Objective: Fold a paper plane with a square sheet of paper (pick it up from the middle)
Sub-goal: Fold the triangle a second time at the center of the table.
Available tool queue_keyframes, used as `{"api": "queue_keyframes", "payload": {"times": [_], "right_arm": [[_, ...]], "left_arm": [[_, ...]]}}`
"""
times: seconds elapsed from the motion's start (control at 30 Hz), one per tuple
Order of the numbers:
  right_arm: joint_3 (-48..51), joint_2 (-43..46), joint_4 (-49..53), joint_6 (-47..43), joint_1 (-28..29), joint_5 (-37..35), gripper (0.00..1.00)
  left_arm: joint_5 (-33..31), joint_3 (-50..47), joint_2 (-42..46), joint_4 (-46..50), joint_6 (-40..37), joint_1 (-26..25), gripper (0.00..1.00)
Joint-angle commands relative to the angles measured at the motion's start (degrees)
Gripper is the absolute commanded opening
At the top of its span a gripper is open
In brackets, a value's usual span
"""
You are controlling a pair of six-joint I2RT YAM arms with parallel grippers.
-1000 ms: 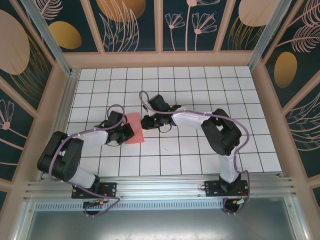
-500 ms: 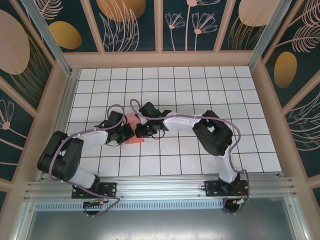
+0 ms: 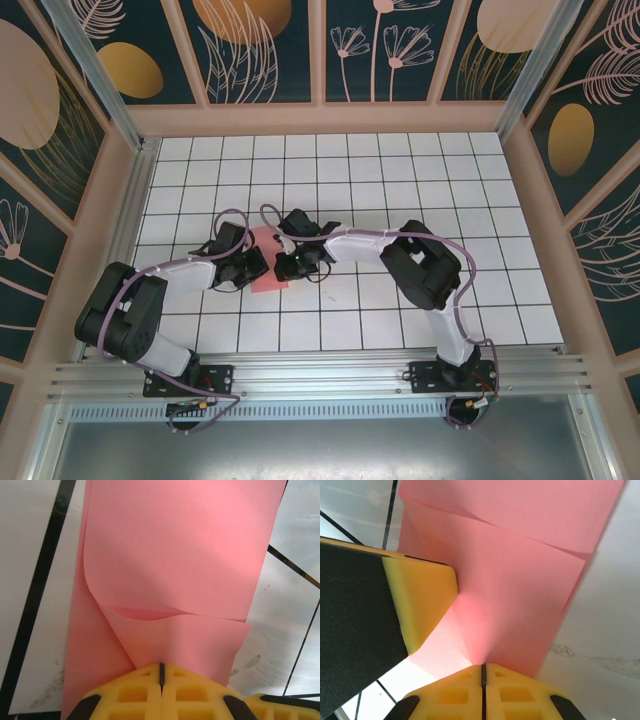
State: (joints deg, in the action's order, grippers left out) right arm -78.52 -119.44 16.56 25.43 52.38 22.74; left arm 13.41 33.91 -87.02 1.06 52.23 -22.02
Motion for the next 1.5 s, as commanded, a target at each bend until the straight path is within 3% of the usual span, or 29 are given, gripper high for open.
{"api": "queue_keyframes", "payload": {"times": [0.0, 0.43, 0.67, 0.83, 1.2, 1.47], "right_arm": [[-0.2, -1.2, 4.0, -1.4, -0.3, 0.2, 0.10], [3.9, 0.8, 7.1, -4.2, -0.2, 0.5, 0.11], [10.3, 7.2, 7.9, -6.4, -0.3, 3.4, 0.12], [9.5, 11.0, 4.7, -4.9, -0.9, 1.4, 0.14], [0.9, 2.7, -2.8, 0.2, -0.8, 4.1, 0.13], [-2.7, -1.9, 1.3, -0.7, -0.3, 3.7, 0.13]], "left_arm": [[-4.5, -1.8, -3.1, 4.6, 0.6, 0.1, 0.00], [-4.7, -1.3, -3.4, 5.0, 0.7, 0.1, 0.00], [-4.8, -1.2, -3.2, 5.1, 0.6, 0.1, 0.01], [-4.5, -1.2, -3.2, 4.7, 0.2, 0.1, 0.01], [-4.1, -1.1, -3.1, 4.5, 0.0, 0.1, 0.01], [-3.9, -1.4, -2.9, 4.2, 0.5, 0.1, 0.01]]}}
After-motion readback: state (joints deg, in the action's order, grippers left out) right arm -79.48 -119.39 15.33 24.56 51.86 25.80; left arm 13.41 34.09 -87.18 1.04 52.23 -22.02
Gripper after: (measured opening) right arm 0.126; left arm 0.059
